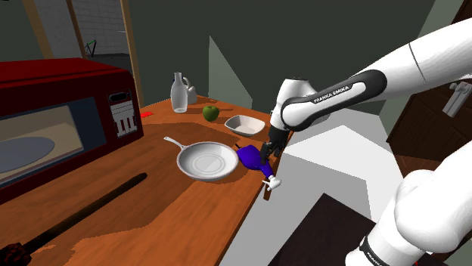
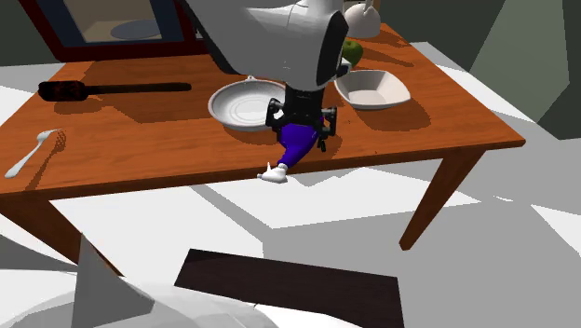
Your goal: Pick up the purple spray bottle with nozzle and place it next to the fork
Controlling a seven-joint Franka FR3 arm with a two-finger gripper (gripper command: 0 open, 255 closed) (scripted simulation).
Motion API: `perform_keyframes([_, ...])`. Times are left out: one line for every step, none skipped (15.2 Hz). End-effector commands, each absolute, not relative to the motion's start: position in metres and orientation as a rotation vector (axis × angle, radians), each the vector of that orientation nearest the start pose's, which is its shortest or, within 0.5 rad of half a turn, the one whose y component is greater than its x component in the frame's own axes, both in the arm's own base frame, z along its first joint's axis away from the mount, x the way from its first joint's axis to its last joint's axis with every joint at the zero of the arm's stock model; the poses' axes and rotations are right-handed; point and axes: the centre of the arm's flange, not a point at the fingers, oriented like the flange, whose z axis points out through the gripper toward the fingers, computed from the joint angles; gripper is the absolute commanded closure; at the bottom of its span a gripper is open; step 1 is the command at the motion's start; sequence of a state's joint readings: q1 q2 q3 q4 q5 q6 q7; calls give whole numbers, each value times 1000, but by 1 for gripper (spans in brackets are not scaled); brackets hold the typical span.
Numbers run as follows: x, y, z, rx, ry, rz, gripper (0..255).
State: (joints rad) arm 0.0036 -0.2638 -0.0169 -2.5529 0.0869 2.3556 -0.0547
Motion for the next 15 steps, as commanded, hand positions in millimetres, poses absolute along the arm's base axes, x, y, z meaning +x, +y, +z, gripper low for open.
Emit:
perform_keyframes([441, -3, 358, -3071, 31, -120, 0])
perform_keyframes([441, -3, 352, -3071, 31, -120, 0])
perform_keyframes([442, -2, 347, -3071, 31, -120, 0])
perform_keyframes([442, -2, 342, -3071, 31, -120, 0])
perform_keyframes([442, -2, 337, -3071, 31, -120, 0])
perform_keyframes([443, -1, 331, -3071, 31, -120, 0])
perform_keyframes([444, -1, 323, -3071, 31, -120, 0])
perform_keyframes([444, -1, 323, -3071, 31, -120, 0])
perform_keyframes([444, -1, 323, -3071, 31, -120, 0])
perform_keyframes([444, -1, 323, -3071, 31, -120, 0])
perform_keyframes([444, -1, 323, -3071, 31, -120, 0])
perform_keyframes([444, -1, 323, -3071, 31, -120, 0])
perform_keyframes([444, -1, 323, -3071, 31, -120, 0])
perform_keyframes([444, -1, 323, -3071, 31, -120, 0])
perform_keyframes([444, -1, 323, -3071, 31, -120, 0])
